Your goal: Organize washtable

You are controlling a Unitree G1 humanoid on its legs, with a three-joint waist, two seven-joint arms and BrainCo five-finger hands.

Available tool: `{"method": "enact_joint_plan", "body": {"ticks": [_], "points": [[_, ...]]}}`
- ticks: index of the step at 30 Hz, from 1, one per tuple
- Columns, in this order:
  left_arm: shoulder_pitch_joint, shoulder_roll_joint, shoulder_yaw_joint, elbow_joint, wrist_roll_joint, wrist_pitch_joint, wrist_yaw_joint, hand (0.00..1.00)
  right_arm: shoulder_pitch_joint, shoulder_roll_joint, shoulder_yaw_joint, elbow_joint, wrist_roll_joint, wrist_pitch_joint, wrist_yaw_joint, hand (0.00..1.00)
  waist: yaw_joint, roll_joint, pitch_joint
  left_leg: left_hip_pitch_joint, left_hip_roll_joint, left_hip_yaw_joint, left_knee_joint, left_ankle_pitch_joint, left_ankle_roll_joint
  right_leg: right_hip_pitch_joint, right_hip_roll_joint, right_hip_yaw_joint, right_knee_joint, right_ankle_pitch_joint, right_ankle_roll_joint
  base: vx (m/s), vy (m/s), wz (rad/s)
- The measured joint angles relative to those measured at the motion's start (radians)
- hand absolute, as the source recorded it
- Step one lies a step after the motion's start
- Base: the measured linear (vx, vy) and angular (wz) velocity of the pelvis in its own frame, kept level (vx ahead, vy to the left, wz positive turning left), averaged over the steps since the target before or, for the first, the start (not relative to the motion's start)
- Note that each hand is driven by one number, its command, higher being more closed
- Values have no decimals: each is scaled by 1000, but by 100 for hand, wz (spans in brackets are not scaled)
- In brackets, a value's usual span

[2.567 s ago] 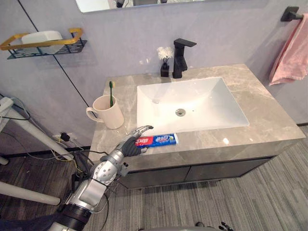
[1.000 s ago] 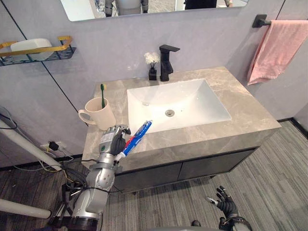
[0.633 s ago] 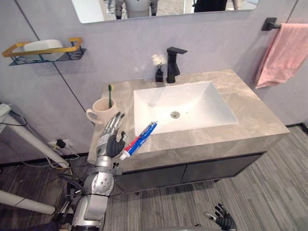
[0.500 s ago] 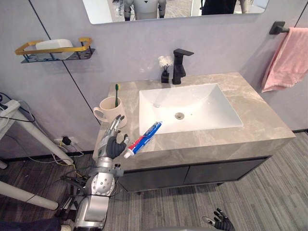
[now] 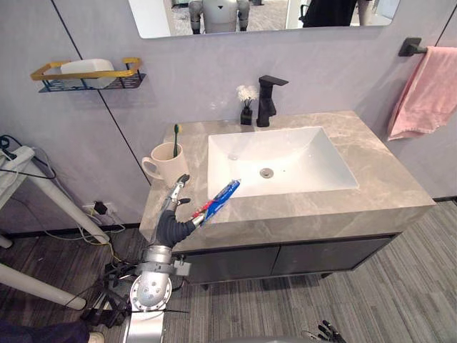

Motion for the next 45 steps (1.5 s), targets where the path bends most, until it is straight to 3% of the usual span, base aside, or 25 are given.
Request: {"method": "enact_joint_plan", "body": {"ticks": [9, 17, 20, 45], "points": [[-24, 1, -32, -33, -18, 0, -20, 0, 2, 0, -11, 3, 0, 3, 5, 0, -1, 5, 1, 2, 2, 18, 2, 0, 0, -3, 0, 7, 0, -2, 2, -3, -1, -1], [-70, 1, 0, -26, 66, 27, -19, 0, 2, -9, -12, -1, -1, 17, 36, 0, -4, 15, 1, 6, 11, 55, 0, -1, -2, -22, 8, 36, 0, 0, 4, -11, -13, -12], [-89, -15, 3, 28, 125, 60, -19, 0, 2, -19, -13, -3, -2, 19, 53, 0, -5, 28, 8, 13, 23, 64, 0, -2, -3, -21, 20, 42, 0, -1, 4, -23, -32, -7], [-5, -41, 47, 91, 127, 76, -64, 0, 17, -10, -5, -64, 19, 26, 64, 0, -3, 25, 46, 15, 39, 79, 0, -5, -7, -25, 34, 50, 0, -2, 1, -2, -4, -1]]}}
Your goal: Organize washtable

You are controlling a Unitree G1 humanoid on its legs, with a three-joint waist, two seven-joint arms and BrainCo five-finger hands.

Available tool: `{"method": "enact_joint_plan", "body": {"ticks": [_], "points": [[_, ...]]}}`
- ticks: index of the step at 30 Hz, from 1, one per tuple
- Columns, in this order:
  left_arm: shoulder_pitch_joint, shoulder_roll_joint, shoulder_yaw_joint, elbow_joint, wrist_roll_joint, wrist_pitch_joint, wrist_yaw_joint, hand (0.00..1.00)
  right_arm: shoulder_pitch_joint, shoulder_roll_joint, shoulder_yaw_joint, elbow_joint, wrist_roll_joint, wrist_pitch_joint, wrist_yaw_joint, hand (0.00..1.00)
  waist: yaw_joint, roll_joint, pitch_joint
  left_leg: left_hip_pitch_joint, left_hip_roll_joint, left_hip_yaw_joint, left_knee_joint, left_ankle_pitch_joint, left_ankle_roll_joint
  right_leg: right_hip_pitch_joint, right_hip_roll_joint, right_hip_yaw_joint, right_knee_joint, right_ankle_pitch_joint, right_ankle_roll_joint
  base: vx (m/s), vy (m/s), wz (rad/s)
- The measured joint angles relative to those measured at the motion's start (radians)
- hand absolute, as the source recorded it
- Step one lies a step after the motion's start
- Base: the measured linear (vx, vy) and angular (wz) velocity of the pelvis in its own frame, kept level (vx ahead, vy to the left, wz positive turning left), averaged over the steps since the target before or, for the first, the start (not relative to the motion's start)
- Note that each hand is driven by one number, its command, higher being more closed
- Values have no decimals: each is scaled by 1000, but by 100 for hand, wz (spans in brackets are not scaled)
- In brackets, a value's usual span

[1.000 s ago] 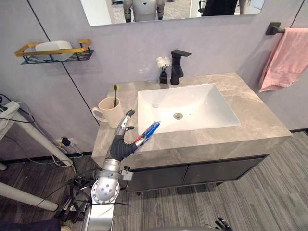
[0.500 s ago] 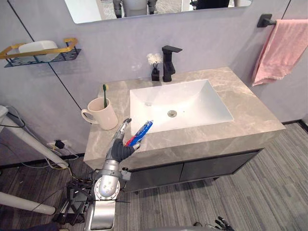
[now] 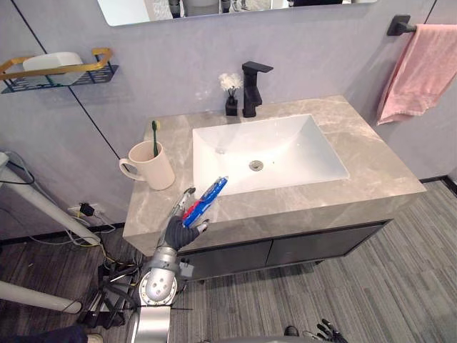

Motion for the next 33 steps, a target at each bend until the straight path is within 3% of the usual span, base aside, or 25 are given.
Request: {"method": "enact_joint_plan", "body": {"ticks": [5, 15, 33], "points": [[27, -6, 49, -27, 0, 10, 3, 0, 4, 22, -10, -12, 101, -1, 3, 0, 0, 2, 1, 1, 6, 3, 0, -1, -2, 0, 5, 1, 0, -2, -3, 0, 0, 0], [55, -32, 67, -52, 0, 11, 4, 0, 21, 46, -16, -48, 138, -2, 21, 0, 20, 5, 1, 5, 34, 7, 6, -8, -13, 0, 33, 1, 0, -9, -14, 0, -2, -1], [55, -33, 54, -48, -13, 13, 2, 0, 22, 64, -16, -73, 136, -2, 21, 0, 22, 6, 3, 5, 34, 19, 11, -9, -14, -14, 33, 13, 7, -9, -14, -3, -1, -1]]}}
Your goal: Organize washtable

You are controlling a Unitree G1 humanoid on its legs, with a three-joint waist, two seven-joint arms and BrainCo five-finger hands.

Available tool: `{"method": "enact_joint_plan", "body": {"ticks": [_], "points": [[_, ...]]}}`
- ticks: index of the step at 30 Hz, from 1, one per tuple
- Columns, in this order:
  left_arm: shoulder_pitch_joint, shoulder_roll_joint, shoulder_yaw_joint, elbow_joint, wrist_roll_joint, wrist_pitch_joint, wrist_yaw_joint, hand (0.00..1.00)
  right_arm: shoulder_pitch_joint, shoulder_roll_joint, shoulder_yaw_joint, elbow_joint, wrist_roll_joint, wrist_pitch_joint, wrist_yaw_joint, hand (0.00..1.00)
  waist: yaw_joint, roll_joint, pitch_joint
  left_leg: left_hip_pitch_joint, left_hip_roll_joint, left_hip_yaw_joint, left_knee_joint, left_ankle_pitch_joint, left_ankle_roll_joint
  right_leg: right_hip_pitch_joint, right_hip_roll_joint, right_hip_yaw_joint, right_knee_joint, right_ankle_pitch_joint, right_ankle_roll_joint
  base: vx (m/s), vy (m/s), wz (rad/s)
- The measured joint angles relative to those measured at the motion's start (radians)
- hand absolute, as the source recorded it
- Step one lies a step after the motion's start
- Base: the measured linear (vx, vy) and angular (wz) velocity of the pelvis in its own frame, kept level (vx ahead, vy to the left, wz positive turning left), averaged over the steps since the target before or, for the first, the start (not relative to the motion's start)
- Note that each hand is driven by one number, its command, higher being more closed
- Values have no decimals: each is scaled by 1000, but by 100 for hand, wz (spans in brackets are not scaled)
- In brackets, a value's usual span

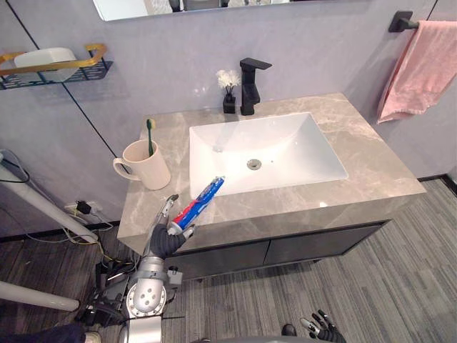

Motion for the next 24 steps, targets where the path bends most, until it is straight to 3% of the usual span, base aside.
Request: {"method": "enact_joint_plan", "body": {"ticks": [17, 22, 23, 24], "points": [[-32, 8, -71, 81, 26, -15, 21, 0, 4, -15, 29, -2, -9, -2, -1, 0, 1, -6, -1, -1, -1, 10, 0, 0, 0, -4, -1, 5, -2, 1, -1, 0, 0, 0], [-95, 56, -71, 141, 83, -26, 25, 0, 6, -21, 46, -12, -8, -1, -1, 0, -1, -4, -1, -5, 1, 20, 2, 0, 0, -13, 1, 14, -7, 13, -3, -5, -2, -7], [-109, 64, -72, 162, 105, -30, 25, 100, 6, -26, 53, -14, -9, 0, -1, 0, 0, -4, -1, -4, 1, 22, 2, 0, -1, -13, 2, 16, -8, 14, -4, -22, -8, -5], [-114, 69, -73, 171, 117, -35, 26, 100, 6, -27, 54, -15, -9, 0, -1, 0, 1, -3, -1, -4, 1, 23, 2, 0, -1, -13, 2, 17, -9, 15, -4, -26, -8, -4]]}}
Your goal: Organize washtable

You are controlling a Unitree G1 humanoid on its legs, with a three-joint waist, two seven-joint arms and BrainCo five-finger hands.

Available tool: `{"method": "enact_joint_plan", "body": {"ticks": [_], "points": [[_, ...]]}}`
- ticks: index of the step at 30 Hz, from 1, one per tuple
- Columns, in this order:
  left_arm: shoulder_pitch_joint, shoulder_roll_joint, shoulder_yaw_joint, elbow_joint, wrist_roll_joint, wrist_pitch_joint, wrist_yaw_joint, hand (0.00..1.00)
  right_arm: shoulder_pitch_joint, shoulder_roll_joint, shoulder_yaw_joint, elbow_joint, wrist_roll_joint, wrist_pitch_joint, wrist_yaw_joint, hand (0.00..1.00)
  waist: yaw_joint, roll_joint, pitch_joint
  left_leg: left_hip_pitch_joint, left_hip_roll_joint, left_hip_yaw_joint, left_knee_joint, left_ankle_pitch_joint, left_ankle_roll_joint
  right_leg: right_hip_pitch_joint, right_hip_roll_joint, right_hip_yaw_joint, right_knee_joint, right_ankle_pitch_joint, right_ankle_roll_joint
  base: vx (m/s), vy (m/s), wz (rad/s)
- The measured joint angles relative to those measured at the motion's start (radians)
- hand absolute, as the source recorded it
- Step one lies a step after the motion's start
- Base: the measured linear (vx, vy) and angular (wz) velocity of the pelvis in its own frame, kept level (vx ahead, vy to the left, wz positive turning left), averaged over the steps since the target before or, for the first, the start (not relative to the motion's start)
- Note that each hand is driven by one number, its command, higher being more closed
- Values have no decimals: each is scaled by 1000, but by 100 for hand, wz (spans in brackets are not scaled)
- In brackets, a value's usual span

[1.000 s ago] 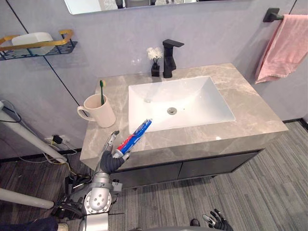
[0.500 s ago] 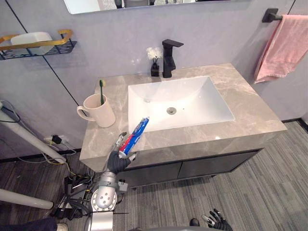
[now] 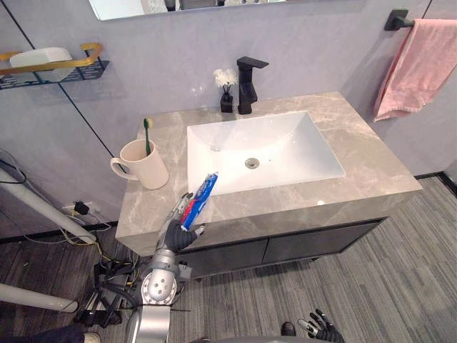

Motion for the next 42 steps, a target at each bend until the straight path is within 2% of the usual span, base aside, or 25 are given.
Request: {"method": "enact_joint_plan", "body": {"ticks": [6, 9, 13, 24, 27, 29, 31, 34, 36, 38, 40, 42], "points": [[-82, 80, 13, 101, 85, -58, 29, 100, 0, -17, 33, -34, 1, 0, -5, 0, 1, 7, 8, -13, 0, 7, 1, 0, 0, -17, 1, 7, -3, 1, 0, -30, -8, -2], [-113, 85, 19, 103, 107, -75, 44, 100, -1, -21, 35, -46, 0, 0, -6, 0, 5, 10, 10, -35, 2, 11, 2, 1, -2, -51, 3, 12, -2, 8, -2, -4, -21, -7], [-154, 85, 28, 128, 145, -79, 62, 100, -1, -23, 35, -53, 0, -5, -13, 0, 0, 14, 14, -34, 9, 16, 2, 1, -6, -54, 11, 18, 1, 10, -4, 11, -18, -6], [-163, 82, 34, 140, 161, -91, 91, 100, 0, -23, 34, -73, 2, -9, -27, 0, -1, 21, 30, -33, 14, 15, 3, -2, -10, -53, 16, 19, -2, 10, -5, 0, -2, 0], [-175, 77, 34, 140, 168, -91, 114, 100, 0, -21, 34, -85, 2, -12, -27, 0, -1, 23, 51, -31, 14, 13, 3, -2, -10, -43, 17, 16, -2, 11, -6, 3, -6, 1], [-170, 51, 30, 137, 184, -78, 175, 100, 0, -14, 35, -85, 10, -35, -47, 0, -1, 21, 55, -19, 15, 14, 2, -1, -10, -32, 17, 15, -1, 11, -6, 0, 0, 0], [-162, 36, 30, 132, 184, -76, 198, 100, 5, -14, 34, -101, 13, -43, -56, 0, -2, 18, 59, -15, 14, 15, 3, -1, -10, -28, 16, 17, 1, 10, -6, 2, -3, -4], [-149, 32, 31, 101, 184, -69, 224, 100, 26, 6, 37, -235, 23, -47, -66, 0, -6, 14, 65, -15, 14, 22, 3, -1, -10, -33, 17, 23, 1, 10, -6, -8, -5, -6], [-128, 21, 29, 69, 184, -69, 260, 100, 31, 15, 33, -365, 50, -72, -69, 0, -5, 15, 71, -11, 14, 32, 3, -1, -10, -36, 18, 32, 1, 11, -6, -11, -7, -11], [-113, 12, 24, 48, 183, -69, 274, 100, 33, 15, 27, -444, 58, -87, -71, 0, -5, 8, 75, -9, 14, 35, 2, -2, -10, -36, 19, 36, 1, 11, -6, 5, -5, -7], [-73, 9, 2, 5, 182, -70, 284, 100, 30, 30, 7, -623, 66, -121, -89, 0, -3, 5, 75, -2, 14, 39, 1, -2, -9, -33, 19, 40, 1, 11, -6, 17, -3, -7], [-57, -1, 1, -28, 182, -70, 292, 100, 32, 47, -7, -724, 83, -129, -92, 0, -3, 5, 75, 1, 13, 39, 1, -2, -9, -30, 20, 41, 1, 11, -6, 0, 0, 0]]}}
